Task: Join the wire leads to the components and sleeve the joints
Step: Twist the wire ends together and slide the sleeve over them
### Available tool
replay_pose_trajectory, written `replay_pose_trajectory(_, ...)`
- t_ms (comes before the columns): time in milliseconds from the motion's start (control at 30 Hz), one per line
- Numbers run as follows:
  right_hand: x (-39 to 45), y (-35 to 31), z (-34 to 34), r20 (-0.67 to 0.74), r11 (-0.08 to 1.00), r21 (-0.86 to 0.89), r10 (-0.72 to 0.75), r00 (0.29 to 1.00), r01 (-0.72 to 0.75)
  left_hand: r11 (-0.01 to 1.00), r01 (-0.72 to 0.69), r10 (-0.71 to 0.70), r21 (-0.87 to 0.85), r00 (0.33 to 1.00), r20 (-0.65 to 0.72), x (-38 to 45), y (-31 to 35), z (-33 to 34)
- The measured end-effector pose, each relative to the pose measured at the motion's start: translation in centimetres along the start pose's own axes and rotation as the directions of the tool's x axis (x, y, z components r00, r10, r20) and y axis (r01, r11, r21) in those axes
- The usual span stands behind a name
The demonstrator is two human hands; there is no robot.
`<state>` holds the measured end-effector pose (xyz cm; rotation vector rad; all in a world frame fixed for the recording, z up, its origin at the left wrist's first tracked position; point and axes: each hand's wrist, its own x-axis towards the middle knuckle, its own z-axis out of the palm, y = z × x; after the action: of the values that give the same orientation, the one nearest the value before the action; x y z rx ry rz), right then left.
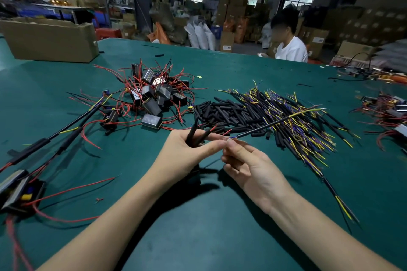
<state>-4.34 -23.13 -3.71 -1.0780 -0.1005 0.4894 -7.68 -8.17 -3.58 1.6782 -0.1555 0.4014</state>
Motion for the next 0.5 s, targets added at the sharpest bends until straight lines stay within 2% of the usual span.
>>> replay_pose_trajectory(133, -0.2, 0.0, 0.1, -0.008, 0.993, -0.119, -0.026, 1.0, 0.025, 0.998, -0.002, 0.009, 0.057, 0.993, -0.114, 0.1, -0.2, 0.1)
replay_pose_trajectory(233, -0.3, -0.2, 0.1, -0.009, 0.981, -0.192, 0.01, 1.0, -0.011, 0.997, 0.002, 0.01, 0.084, 0.99, -0.139, 0.2, -0.2, 0.1)
replay_pose_trajectory(300, -0.8, -0.6, -0.1, 0.041, 0.933, -0.355, 0.075, 0.996, -0.056, 0.995, 0.001, 0.013, 0.099, 0.99, -0.142, 0.1, -0.2, 0.1)
replay_pose_trajectory(367, -1.2, -1.1, -0.2, 0.116, 0.856, -0.516, 0.09, 0.989, -0.017, 0.994, 0.002, 0.014, 0.11, 0.99, -0.142, 0.2, -0.4, 0.1)
replay_pose_trajectory(400, -1.3, -1.4, -0.2, 0.136, 0.826, -0.56, 0.004, 0.991, 0.073, 0.994, 0.008, 0.007, 0.107, 0.99, -0.14, 0.3, -0.4, 0.0)
replay_pose_trajectory(433, -1.3, -1.6, -0.2, 0.138, 0.766, -0.607, -0.162, 0.977, 0.213, 0.994, 0.017, -0.003, 0.105, 0.991, -0.136, 0.3, -0.5, 0.0)
replay_pose_trajectory(467, -1.1, -1.8, -0.4, 0.136, 0.644, -0.675, -0.371, 0.919, 0.36, 0.994, 0.025, -0.012, 0.105, 0.991, -0.13, 0.4, -0.5, 0.0)
replay_pose_trajectory(500, -0.8, -1.9, -0.5, 0.158, 0.466, -0.76, -0.543, 0.824, 0.453, 0.994, 0.03, -0.017, 0.106, 0.993, -0.12, 0.3, -0.5, 0.0)
